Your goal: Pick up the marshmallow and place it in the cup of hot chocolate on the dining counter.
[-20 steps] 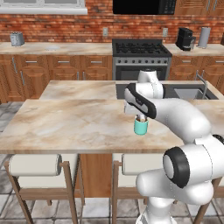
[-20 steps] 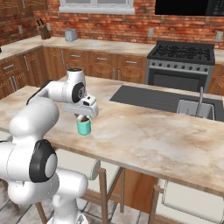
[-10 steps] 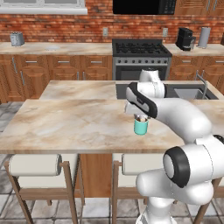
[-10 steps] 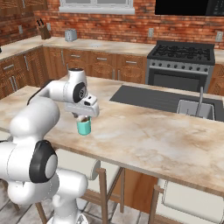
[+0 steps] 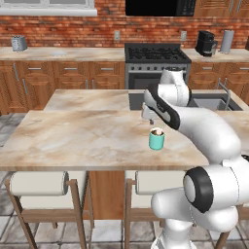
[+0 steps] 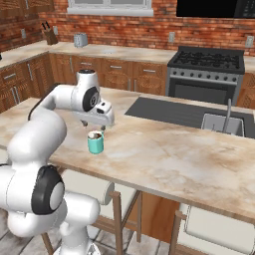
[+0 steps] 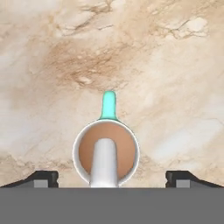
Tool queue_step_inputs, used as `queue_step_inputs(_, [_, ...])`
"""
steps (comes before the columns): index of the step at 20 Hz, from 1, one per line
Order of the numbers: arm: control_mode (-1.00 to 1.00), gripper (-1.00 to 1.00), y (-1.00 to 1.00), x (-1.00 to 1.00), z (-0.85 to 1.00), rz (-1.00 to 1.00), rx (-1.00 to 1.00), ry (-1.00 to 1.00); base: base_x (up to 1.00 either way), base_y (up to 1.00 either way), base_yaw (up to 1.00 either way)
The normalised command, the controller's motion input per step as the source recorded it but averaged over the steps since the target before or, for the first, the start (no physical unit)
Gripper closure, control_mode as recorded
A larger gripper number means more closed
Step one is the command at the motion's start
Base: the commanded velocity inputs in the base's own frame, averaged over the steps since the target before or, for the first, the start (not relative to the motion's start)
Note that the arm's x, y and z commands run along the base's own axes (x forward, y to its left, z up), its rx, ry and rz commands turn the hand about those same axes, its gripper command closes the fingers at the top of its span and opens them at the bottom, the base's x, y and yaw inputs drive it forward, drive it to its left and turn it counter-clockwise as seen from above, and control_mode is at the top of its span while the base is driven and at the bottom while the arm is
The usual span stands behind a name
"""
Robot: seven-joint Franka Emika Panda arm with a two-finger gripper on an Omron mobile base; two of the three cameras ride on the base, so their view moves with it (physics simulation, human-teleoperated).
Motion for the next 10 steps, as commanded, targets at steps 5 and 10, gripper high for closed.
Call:
queue_step_inputs(5, [-1.00,-1.00,-0.04,-0.18,1.00,0.00,0.00,-0.32,0.00,0.00,0.00])
queue_step_inputs(10, [-1.00,-1.00,0.00,-0.15,0.90,0.02,0.00,-0.32,0.00,0.00,0.00])
